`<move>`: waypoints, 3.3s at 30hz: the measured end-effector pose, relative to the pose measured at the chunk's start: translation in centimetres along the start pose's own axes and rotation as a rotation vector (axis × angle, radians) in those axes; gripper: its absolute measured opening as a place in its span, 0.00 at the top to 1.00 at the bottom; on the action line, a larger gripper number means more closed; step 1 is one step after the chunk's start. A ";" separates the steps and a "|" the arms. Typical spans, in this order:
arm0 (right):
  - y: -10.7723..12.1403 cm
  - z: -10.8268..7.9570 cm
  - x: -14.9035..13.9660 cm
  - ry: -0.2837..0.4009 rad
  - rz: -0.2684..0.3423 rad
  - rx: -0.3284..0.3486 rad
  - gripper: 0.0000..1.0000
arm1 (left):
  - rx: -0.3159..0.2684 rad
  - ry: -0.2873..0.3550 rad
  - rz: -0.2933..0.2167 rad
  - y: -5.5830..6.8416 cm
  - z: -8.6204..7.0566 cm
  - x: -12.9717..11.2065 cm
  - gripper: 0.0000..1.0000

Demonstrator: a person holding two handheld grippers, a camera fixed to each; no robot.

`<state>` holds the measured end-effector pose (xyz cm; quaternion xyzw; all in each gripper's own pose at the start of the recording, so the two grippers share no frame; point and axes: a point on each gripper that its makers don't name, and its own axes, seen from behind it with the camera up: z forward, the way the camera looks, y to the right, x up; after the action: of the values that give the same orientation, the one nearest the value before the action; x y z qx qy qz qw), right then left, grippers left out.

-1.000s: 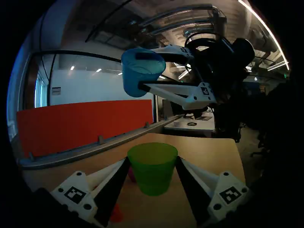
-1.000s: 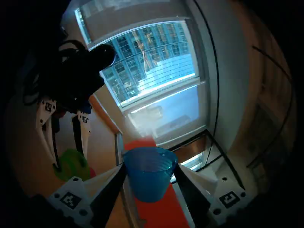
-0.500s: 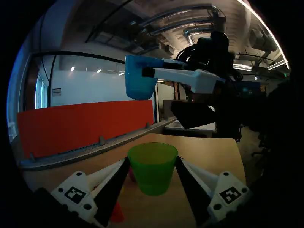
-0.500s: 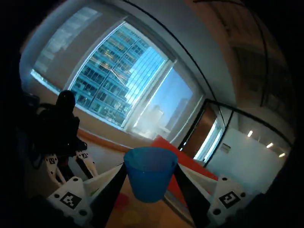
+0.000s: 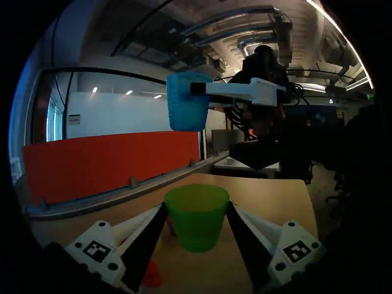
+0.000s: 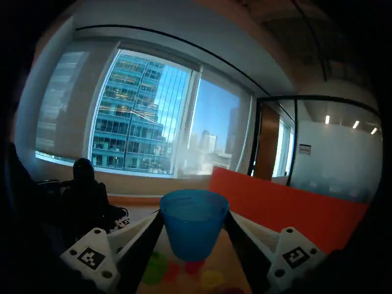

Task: Pour water

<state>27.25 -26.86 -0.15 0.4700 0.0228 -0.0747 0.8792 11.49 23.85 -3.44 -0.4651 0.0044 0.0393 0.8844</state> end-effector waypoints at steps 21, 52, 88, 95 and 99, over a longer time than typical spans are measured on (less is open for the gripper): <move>1.2 -1.5 -3.1 -0.053 -0.001 -0.031 0.11 | 0.014 -0.025 0.001 -0.6 -0.1 -1.1 0.14; 2.5 -5.4 -7.4 -0.087 0.018 -0.077 0.11 | 0.013 -0.082 -0.002 0.0 -0.7 -3.6 0.14; -0.3 -7.2 -17.8 -0.243 0.090 0.000 0.10 | -0.032 -0.204 -0.028 1.7 -0.5 -9.2 0.14; -0.3 -7.6 -19.9 -0.280 0.120 0.006 0.10 | -0.040 -0.224 -0.033 1.9 -0.4 -10.0 0.14; -0.4 -7.8 -21.1 -0.308 0.120 0.011 0.10 | -0.044 -0.241 -0.030 2.1 -0.3 -10.6 0.14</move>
<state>6.63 -18.27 -2.47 0.4583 -0.1409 -0.0932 0.8726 0.76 24.08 -4.83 -0.4765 -0.1100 0.0817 0.8685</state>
